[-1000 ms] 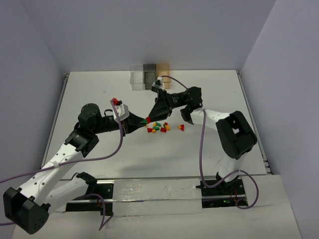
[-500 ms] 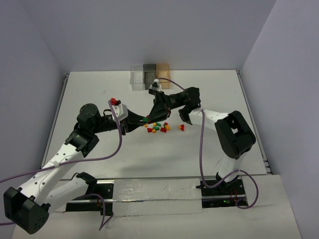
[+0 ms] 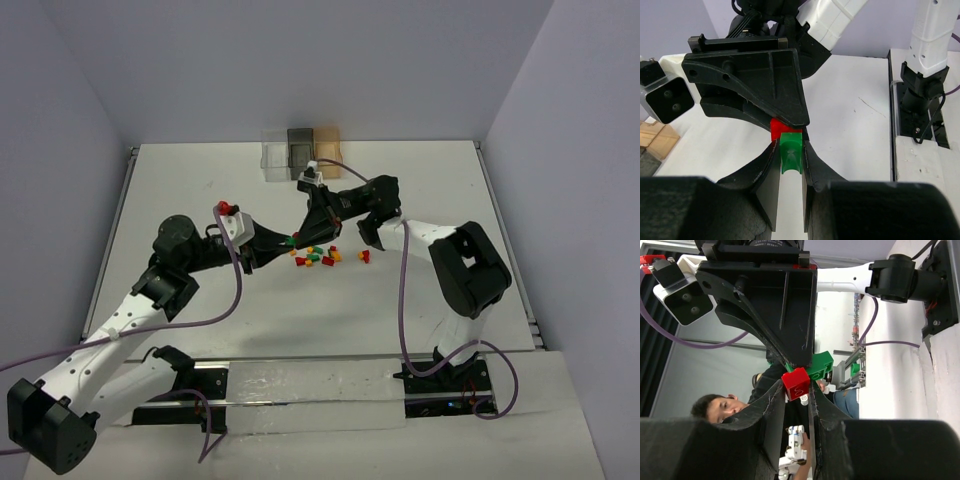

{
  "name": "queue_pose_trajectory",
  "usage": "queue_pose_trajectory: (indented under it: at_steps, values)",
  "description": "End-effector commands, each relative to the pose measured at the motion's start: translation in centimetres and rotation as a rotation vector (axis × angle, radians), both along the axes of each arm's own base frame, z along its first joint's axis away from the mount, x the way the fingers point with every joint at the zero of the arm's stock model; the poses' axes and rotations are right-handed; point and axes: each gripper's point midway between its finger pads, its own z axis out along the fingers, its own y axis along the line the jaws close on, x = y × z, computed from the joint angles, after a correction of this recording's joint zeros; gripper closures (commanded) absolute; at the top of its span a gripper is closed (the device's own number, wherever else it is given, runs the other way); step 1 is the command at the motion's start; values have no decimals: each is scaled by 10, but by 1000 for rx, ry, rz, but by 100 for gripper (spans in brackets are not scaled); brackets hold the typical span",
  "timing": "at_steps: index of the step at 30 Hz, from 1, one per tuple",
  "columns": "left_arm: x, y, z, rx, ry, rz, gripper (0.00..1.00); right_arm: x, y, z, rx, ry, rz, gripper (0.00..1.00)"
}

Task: Sort the legos into containers by color

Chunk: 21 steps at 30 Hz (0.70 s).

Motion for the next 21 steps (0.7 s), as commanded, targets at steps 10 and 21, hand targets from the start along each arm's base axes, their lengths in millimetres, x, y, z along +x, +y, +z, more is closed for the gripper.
queue_pose_trajectory:
  at_steps: [10,21]
  values:
    - [-5,15,15,-46,-14,85,100,39,-34,22,151,-225,-172,100]
    - [109,37,-3,54,525,469,100,113,-51,22,104,-209,-309,100]
